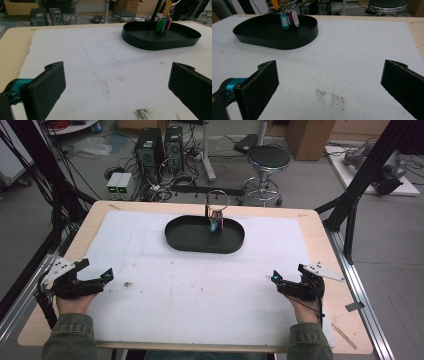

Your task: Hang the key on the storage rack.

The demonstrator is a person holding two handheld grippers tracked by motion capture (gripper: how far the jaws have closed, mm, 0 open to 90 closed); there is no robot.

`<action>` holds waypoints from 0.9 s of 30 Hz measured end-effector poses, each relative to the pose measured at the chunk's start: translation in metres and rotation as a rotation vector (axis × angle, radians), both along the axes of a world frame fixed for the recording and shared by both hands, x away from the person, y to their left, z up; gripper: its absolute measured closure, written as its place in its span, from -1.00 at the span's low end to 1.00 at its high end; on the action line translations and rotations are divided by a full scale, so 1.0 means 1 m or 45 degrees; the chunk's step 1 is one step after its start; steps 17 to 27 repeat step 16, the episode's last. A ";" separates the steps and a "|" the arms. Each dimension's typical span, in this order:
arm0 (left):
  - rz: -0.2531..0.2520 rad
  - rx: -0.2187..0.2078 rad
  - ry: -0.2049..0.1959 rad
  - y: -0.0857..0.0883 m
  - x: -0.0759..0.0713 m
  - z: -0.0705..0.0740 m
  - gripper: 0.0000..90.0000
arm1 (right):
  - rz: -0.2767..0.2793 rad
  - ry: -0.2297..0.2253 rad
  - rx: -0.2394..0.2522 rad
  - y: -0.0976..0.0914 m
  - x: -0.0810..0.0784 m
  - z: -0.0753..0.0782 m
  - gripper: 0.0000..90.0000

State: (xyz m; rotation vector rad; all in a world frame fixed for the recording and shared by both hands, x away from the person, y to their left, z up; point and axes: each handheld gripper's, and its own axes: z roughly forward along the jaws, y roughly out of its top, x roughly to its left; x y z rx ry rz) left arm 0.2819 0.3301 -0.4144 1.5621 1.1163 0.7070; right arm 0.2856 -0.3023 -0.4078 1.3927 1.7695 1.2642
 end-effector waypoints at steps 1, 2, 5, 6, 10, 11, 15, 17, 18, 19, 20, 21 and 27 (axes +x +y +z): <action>0.000 0.001 -0.001 0.000 0.000 0.000 -0.96 | -0.001 -0.011 -0.008 0.000 -0.001 0.000 -0.99; -0.001 0.001 0.000 0.000 0.000 0.000 -0.96 | -0.007 -0.019 -0.009 0.001 -0.002 0.001 -0.99; -0.002 0.001 0.001 0.000 -0.001 0.000 -0.96 | -0.012 -0.037 -0.028 0.003 -0.005 0.002 -0.99; -0.001 0.000 0.001 0.000 -0.001 0.000 -0.96 | -0.013 -0.049 -0.038 0.003 -0.006 0.001 -0.99; -0.004 0.003 0.001 0.000 0.000 0.000 -0.96 | -0.029 -0.063 -0.029 0.001 -0.012 -0.004 -0.99; -0.005 0.002 0.001 -0.001 0.000 0.000 -0.96 | -0.032 -0.073 -0.034 0.000 -0.012 -0.004 -0.99; -0.008 0.003 0.005 -0.001 0.000 0.000 -0.96 | -0.039 -0.097 0.003 -0.001 -0.016 -0.001 -0.99; -0.008 0.005 0.004 -0.001 0.000 0.000 -0.96 | -0.037 -0.099 -0.001 -0.001 -0.017 -0.001 -0.99; -0.008 0.005 0.004 -0.001 0.000 0.000 -0.96 | -0.037 -0.099 -0.001 -0.001 -0.017 -0.001 -0.99; -0.008 0.005 0.004 -0.001 0.000 0.000 -0.96 | -0.037 -0.099 -0.001 -0.001 -0.017 -0.001 -0.99; -0.008 0.005 0.004 -0.001 0.000 0.000 -0.96 | -0.037 -0.099 -0.001 -0.001 -0.017 -0.001 -0.99; -0.008 0.005 0.004 -0.001 0.000 0.000 -0.96 | -0.037 -0.099 -0.001 -0.001 -0.017 -0.001 -0.99; -0.008 0.005 0.004 -0.001 0.000 0.000 -0.96 | -0.037 -0.099 -0.001 -0.001 -0.017 -0.001 -0.99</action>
